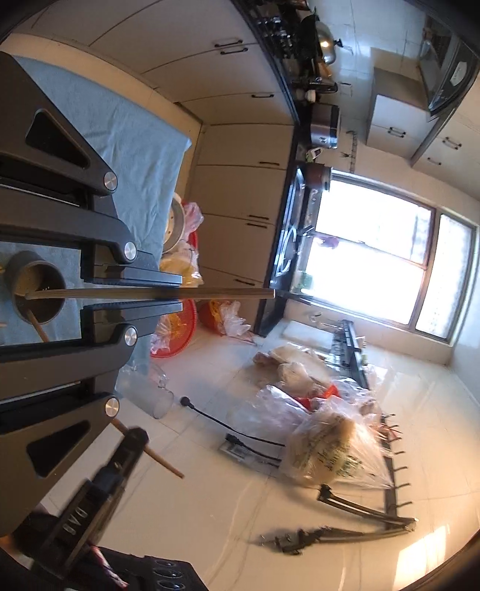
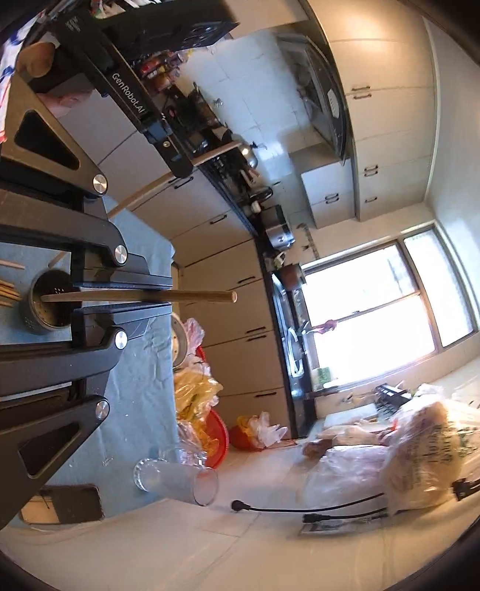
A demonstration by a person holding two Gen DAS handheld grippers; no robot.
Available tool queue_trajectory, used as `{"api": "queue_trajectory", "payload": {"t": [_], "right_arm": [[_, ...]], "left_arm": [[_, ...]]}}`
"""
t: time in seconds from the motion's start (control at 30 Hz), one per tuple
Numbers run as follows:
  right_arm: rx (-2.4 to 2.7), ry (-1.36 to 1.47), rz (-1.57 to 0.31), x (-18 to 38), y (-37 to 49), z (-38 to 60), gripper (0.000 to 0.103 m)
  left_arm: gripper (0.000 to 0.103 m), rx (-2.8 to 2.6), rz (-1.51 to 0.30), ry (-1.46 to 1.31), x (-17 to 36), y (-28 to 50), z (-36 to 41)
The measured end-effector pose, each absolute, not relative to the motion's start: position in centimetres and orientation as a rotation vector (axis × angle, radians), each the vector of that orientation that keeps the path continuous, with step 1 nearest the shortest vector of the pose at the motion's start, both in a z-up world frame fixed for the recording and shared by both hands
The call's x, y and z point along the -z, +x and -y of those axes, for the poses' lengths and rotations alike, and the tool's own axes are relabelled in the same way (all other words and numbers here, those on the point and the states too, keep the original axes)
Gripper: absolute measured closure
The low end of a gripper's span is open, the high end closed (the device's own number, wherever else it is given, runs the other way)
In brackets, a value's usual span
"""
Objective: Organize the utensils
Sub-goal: 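Lower the chopsticks into the black holder and open both grippers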
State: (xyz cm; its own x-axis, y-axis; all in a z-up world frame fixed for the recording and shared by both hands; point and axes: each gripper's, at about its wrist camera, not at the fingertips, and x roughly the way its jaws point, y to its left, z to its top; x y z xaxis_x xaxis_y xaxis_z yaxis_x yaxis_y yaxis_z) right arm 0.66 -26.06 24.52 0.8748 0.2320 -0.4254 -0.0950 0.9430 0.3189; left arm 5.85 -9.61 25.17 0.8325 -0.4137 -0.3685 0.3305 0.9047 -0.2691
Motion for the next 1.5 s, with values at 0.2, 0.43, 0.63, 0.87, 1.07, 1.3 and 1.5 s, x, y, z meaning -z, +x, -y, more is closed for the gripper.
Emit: {"api": "queue_trajectory", "payload": {"t": [0.2, 0.43, 0.63, 0.87, 1.07, 1.3, 1.5], "right_arm": [[-0.155, 0.322, -0.604, -19.5, 4.4, 26.7, 0.096], [-0.154, 0.371, -0.73, -14.4, 6.8, 27.5, 0.095], [-0.141, 0.397, -0.753, -13.6, 7.5, 28.0, 0.077], [-0.111, 0.382, -0.722, -14.9, 6.5, 28.1, 0.058], [-0.09, 0.371, -0.706, -15.9, 3.1, 28.7, 0.052], [-0.019, 0.328, -0.818, -11.2, -4.2, 30.5, 0.035], [-0.006, 0.319, -0.994, -4.0, -8.7, 31.6, 0.048]], "left_arm": [[0.097, 0.389, -0.568, -0.155, -20.2, 9.3, 12.0], [0.097, 0.363, -0.695, -0.163, -15.7, 11.3, 12.1], [0.075, 0.361, -0.691, -0.174, -15.8, 10.5, 11.1], [0.05, 0.363, -0.652, -0.214, -18.0, 8.1, 9.0], [0.044, 0.321, -0.606, -0.188, -19.2, 3.6, 5.9], [0.035, 0.296, -0.697, -0.189, -15.3, -2.1, 2.4], [0.035, 0.336, -0.887, -0.192, -8.3, -3.6, 3.3]]}}
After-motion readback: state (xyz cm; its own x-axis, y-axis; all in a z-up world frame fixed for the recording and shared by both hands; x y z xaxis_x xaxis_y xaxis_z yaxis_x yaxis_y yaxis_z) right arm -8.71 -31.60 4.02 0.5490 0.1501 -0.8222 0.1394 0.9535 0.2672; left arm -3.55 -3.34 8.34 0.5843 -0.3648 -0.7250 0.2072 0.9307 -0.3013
